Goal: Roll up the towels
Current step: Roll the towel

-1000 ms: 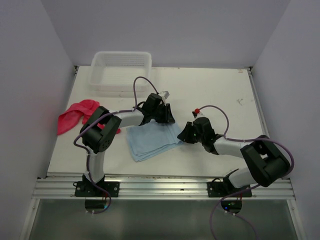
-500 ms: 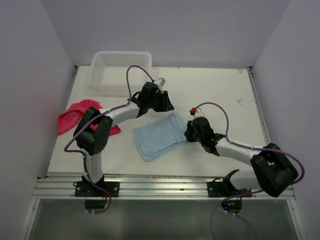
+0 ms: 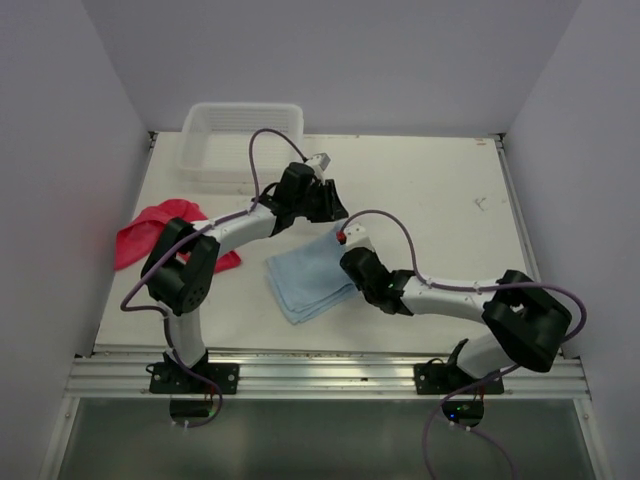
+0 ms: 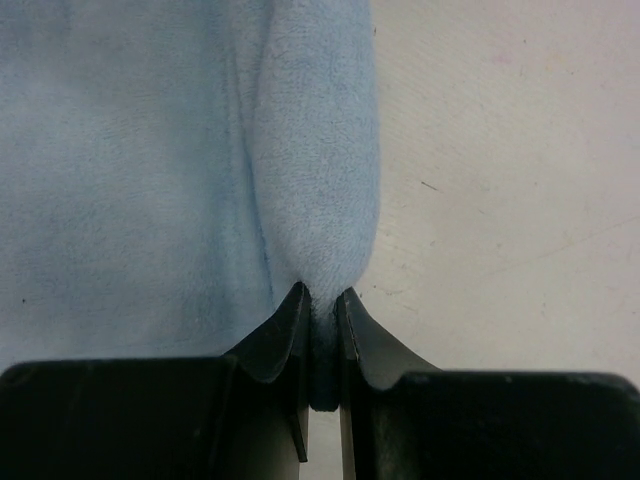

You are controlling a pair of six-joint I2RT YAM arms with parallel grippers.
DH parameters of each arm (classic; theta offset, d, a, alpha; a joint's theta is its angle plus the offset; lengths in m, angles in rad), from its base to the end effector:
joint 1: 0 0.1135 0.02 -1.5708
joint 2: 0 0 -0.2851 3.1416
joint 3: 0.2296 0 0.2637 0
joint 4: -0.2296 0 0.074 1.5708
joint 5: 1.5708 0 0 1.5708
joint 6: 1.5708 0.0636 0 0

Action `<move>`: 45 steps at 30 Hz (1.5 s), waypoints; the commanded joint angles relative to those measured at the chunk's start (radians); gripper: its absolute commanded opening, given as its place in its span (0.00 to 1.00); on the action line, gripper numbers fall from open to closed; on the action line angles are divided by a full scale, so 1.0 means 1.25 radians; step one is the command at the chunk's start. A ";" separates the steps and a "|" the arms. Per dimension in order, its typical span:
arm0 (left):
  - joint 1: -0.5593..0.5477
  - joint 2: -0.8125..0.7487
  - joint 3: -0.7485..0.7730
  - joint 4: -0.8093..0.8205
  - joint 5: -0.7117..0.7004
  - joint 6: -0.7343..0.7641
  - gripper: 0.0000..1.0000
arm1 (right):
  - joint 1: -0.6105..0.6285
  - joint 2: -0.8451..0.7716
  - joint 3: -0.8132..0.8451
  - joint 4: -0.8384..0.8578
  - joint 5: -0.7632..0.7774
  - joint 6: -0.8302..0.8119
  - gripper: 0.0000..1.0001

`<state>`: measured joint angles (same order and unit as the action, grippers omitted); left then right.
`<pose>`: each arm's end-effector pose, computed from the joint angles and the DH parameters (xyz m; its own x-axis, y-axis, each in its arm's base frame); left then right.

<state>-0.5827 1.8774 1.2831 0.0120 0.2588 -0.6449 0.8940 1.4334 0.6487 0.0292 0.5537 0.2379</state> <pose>0.3798 -0.2698 0.2167 -0.7940 -0.1726 -0.5829 0.2917 0.7330 -0.6145 0.2129 0.2116 0.1691 -0.5171 -0.3236 -0.7924 -0.3102 0.9337 -0.1788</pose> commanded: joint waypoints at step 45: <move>-0.047 0.053 -0.194 0.104 -0.040 -0.009 0.39 | 0.206 0.287 0.214 -0.140 0.295 -0.012 0.16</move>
<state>-0.6296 1.8996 1.0668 0.1532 0.2348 -0.6659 1.1622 1.8355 0.9100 -0.1310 0.9600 0.1440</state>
